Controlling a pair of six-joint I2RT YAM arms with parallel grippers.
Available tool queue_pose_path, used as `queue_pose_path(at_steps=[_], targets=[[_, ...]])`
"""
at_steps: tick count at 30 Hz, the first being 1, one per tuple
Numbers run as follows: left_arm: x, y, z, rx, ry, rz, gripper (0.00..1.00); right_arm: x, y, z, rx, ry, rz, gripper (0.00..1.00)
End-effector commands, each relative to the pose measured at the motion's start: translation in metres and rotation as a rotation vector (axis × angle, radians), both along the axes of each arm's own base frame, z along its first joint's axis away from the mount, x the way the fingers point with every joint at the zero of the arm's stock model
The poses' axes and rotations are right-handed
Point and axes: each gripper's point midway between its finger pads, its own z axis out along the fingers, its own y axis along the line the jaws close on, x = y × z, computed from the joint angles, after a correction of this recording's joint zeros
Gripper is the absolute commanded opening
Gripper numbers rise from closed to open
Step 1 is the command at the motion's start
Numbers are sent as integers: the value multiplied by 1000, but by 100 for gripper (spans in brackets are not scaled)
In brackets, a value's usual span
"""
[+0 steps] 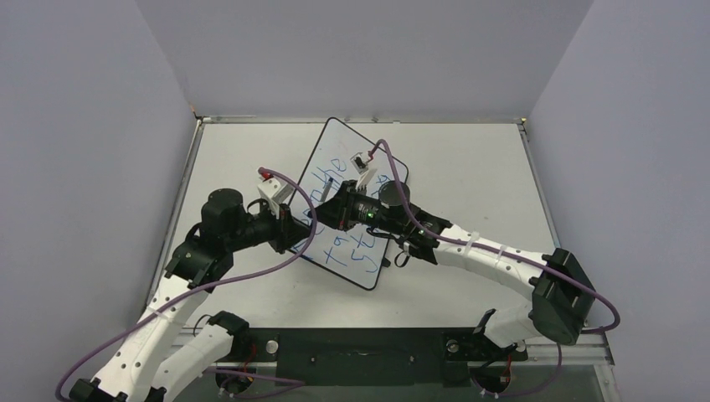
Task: Write a sentence on the whiteboard
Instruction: Insert the whiteboard marker without the cap into the pen cap, then put down the whiteboard marker at the center of the board.
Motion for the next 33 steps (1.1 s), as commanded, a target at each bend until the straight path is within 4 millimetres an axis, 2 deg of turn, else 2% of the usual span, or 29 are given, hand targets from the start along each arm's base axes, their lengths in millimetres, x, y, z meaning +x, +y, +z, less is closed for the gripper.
queue_pose_path(at_steps=[1, 4, 6, 9, 11, 13, 16, 19, 21, 22, 23, 24, 25, 26, 27, 33], targets=[[37, -2, 90, -164, -345, 85, 0, -88, 30, -21, -28, 130, 300, 0], [38, -1, 90, -168, -346, 88, 0, -84, 30, -21, -37, 125, 280, 0], [36, -2, 90, -171, -344, 78, 5, -78, 28, -21, -52, 114, 255, 0], [36, -3, 91, -172, -340, 74, 26, -67, 23, -20, -82, 101, 217, 0], [35, -2, 92, -174, -342, 74, 38, -58, 19, -17, -89, 95, 194, 0], [34, -2, 92, -174, -343, 75, 44, -47, 14, -16, -101, 89, 165, 0], [33, 0, 95, -178, -353, 81, 48, -31, 3, -13, -113, 82, 126, 0], [32, 1, 96, -180, -360, 86, 49, -11, -16, -14, -139, 77, 64, 0], [31, 1, 97, -183, -363, 86, 50, 10, -36, -20, -173, 79, -9, 0], [31, 1, 97, -183, -363, 85, 49, 14, -46, -28, -219, 83, -31, 0], [31, 1, 98, -184, -364, 85, 50, 29, -60, -32, -251, 79, -92, 0], [31, 1, 98, -183, -363, 83, 50, 31, -73, -42, -308, 81, -115, 0], [31, 1, 98, -182, -363, 83, 50, 46, -88, -47, -344, 79, -180, 0], [31, 1, 98, -180, -364, 80, 50, 48, -102, -57, -403, 87, -204, 0], [31, 1, 97, -176, -360, 81, 50, 59, -118, -63, -436, 94, -264, 0], [35, 6, 97, -162, -365, 114, 50, 77, -204, -104, -695, 151, -487, 0]])
